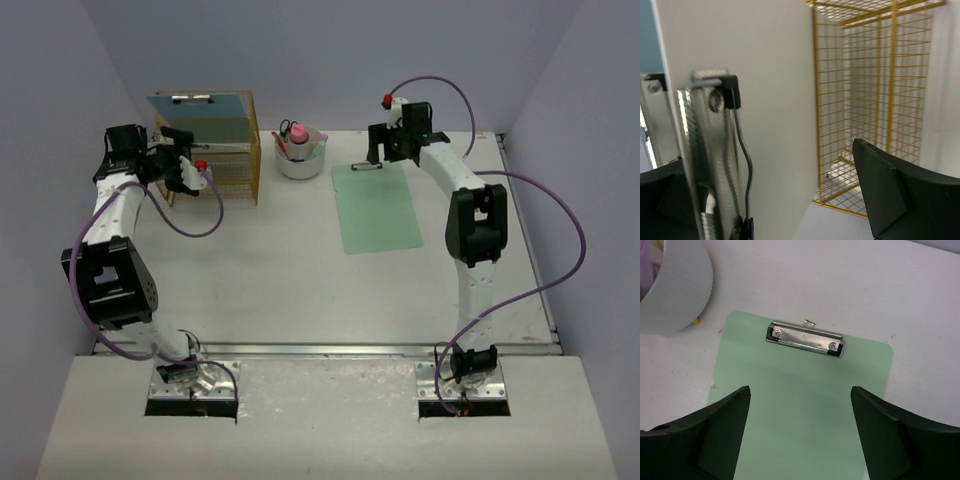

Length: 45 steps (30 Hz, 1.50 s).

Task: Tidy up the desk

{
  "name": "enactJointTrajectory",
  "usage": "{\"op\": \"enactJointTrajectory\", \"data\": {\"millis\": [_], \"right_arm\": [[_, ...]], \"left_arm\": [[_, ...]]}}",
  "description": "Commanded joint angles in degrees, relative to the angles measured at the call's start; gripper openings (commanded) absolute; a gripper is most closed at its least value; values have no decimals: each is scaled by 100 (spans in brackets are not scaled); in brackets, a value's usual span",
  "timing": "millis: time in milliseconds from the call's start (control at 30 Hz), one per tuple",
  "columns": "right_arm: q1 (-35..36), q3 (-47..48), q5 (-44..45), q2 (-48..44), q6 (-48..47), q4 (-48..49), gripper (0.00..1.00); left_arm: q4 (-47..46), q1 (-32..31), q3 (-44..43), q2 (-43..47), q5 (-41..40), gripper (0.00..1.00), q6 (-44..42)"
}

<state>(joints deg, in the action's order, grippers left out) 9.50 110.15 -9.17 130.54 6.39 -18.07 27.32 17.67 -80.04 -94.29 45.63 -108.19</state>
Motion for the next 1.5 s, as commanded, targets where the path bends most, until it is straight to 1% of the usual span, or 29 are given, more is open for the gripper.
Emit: {"op": "enactJointTrajectory", "data": {"millis": [0, 100, 133, 233, 267, 300, 333, 367, 400, 467, 533, 600, 667, 767, 833, 867, 967, 1033, 1133, 1267, 1300, 1367, 1400, 1467], "right_arm": [[-34, 24, -62, -433, -196, 139, 82], [-36, 86, -129, -388, -252, 190, 81], [-36, 120, -146, -346, -261, 207, 81], [-28, 329, -105, -129, -254, 275, 79], [-27, 429, -59, -57, -260, 344, 76], [-20, 468, -6, 13, -254, 401, 73], [-11, 502, 68, 155, -260, 497, 68], [8, 547, 116, 233, -289, 543, 65], [17, 583, 134, 304, -305, 582, 63], [98, 612, 280, 559, -426, 781, 57], [175, 620, 365, 714, -487, 947, 53], [247, 781, 481, 961, -490, 1077, 52], [304, 968, 526, 1137, -445, 1069, 52], [386, 954, 563, 1147, -392, 1122, 53], [381, 900, 520, 1095, -410, 1162, 54], [380, 870, 519, 1079, -448, 1227, 54], [386, 789, 548, 1062, -568, 1433, 54], [386, 763, 614, 1098, -570, 1696, 53], [401, 809, 803, 1225, -507, 2080, 52], [447, 1029, 1069, 1546, -523, 2556, 39], [448, 1110, 1092, 1637, -541, 2571, 37], [465, 1282, 1113, 1809, -580, 2499, 34], [465, 1355, 1125, 1872, -594, 2403, 34], [465, 1474, 1102, 1975, -586, 2055, 31]], "left_arm": [[602, 24, 502, 877, 569, 100, -660], [244, 35, 1077, 1597, 1008, 100, -501], [-168, 43, 1248, 1827, 1145, 100, -324], [-1555, 42, 1972, 2811, 1619, 100, 781], [-1970, 43, 2414, 3311, 1714, 100, 1319], [-2330, 36, 2683, 3605, 1759, 100, 1589], [-2970, 42, 2998, 4002, 1809, 100, 1966], [-3226, 38, 3111, 4183, 1812, 100, 2127], [-3302, 39, 3153, 4300, 1809, 100, 2269], [-3352, 43, 3024, 4535, 1736, 100, 2872], [-3366, 42, 2890, 4601, 1635, 100, 3258], [-3298, 36, 2785, 4604, 1430, 100, 3520], [-3292, 50, 2797, 4575, 1212, 100, 3541], [-3341, 62, 2815, 4169, 694, 100, 3541], [-3202, 94, 2638, 3929, 684, 100, 3618], [-3210, 107, 2491, 3772, 686, 100, 3805], [-3433, 140, 2044, 3453, 809, 100, 4816], [-3199, 178, 1733, 3409, 1131, 100, 5239], [-3109, 184, 1752, 3671, 1522, 100, 5659], [-3232, 167, 2015, 4173, 1720, 100, 5920], [-3200, 166, 2019, 4224, 1713, 100, 5915], [-3041, 175, 1988, 4308, 1666, 100, 5885], [-3023, 175, 1957, 4325, 1641, 100, 5862], [-2865, 175, 1858, 4341, 1538, 100, 5779]]}}
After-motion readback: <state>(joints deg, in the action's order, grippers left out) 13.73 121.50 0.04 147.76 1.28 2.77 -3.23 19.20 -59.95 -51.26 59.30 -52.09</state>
